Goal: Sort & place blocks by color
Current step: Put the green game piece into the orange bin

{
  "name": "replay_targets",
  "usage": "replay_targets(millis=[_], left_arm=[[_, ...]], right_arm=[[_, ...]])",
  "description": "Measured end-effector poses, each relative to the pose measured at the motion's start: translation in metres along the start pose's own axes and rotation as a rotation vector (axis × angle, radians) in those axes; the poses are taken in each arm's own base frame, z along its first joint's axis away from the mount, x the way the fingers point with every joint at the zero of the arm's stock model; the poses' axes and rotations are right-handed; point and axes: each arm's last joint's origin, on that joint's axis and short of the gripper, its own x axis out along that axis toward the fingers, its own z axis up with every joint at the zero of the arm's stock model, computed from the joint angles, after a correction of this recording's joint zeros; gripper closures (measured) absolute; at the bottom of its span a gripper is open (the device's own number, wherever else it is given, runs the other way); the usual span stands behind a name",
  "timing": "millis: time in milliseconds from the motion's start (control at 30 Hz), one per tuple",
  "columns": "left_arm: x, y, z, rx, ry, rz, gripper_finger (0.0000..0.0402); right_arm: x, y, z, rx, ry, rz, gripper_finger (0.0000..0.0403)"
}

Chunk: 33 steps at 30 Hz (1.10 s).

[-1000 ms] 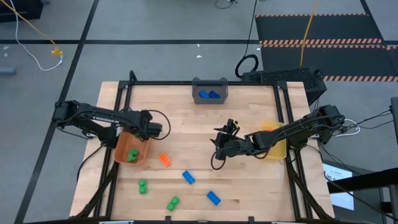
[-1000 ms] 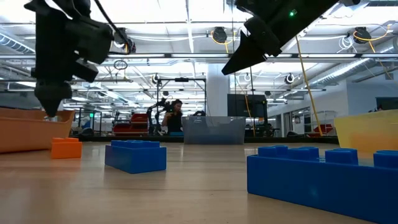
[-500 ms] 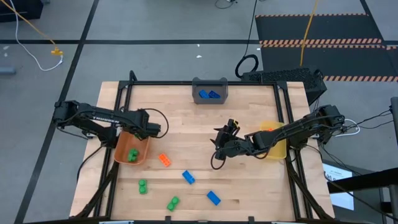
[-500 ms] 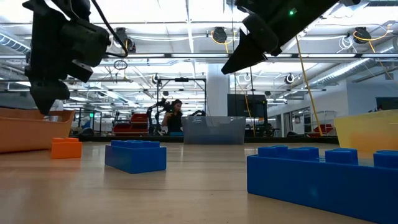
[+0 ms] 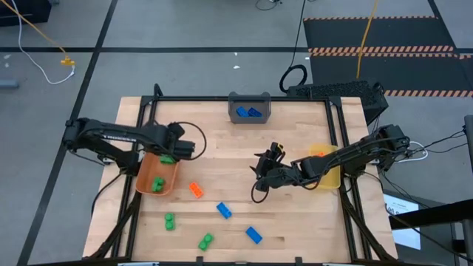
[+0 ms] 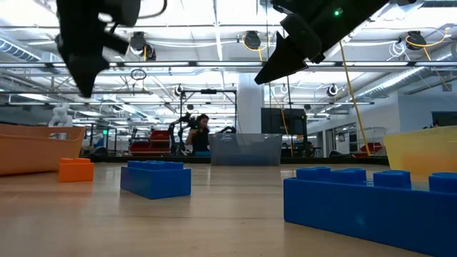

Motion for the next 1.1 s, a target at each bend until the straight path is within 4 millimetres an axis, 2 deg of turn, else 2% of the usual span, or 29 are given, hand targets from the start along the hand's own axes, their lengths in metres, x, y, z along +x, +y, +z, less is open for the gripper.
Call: replay_targets(millis=[200,433,567,667,767,967,1100], left_arm=[[-0.038,0.001,0.009,-0.001,-0.12,-0.107,0.017],[-0.065,-0.032,0.008,0.13,-0.308,-0.39,0.0168],[-0.074,-0.046,0.007,0.162,-0.386,-0.475,0.0167],[-0.073,-0.056,0.006,0.174,-0.424,-0.51,0.0167],[-0.064,-0.067,0.004,0.21,-0.416,-0.574,0.0167],[-0.046,-0.091,0.002,0.3,-0.394,-0.837,0.0167],[-0.05,-0.097,-0.006,0.363,-0.398,-0.895,0.0167]], right_arm=[[0.0,0.0,0.0,0.001,0.0,0.0,0.0181],[0.0,0.0,0.0,-0.001,0.0,0.0,0.0181],[0.0,0.0,0.0,-0.019,0.0,0.001,0.0181],[0.0,0.002,0.0,-0.064,0.011,0.068,0.0181],[0.0,0.003,-0.001,-0.073,0.02,0.124,0.0181],[0.001,0.003,-0.003,-0.043,0.024,0.122,0.0181],[0.003,0.002,-0.013,-0.021,0.051,0.117,0.0181]])
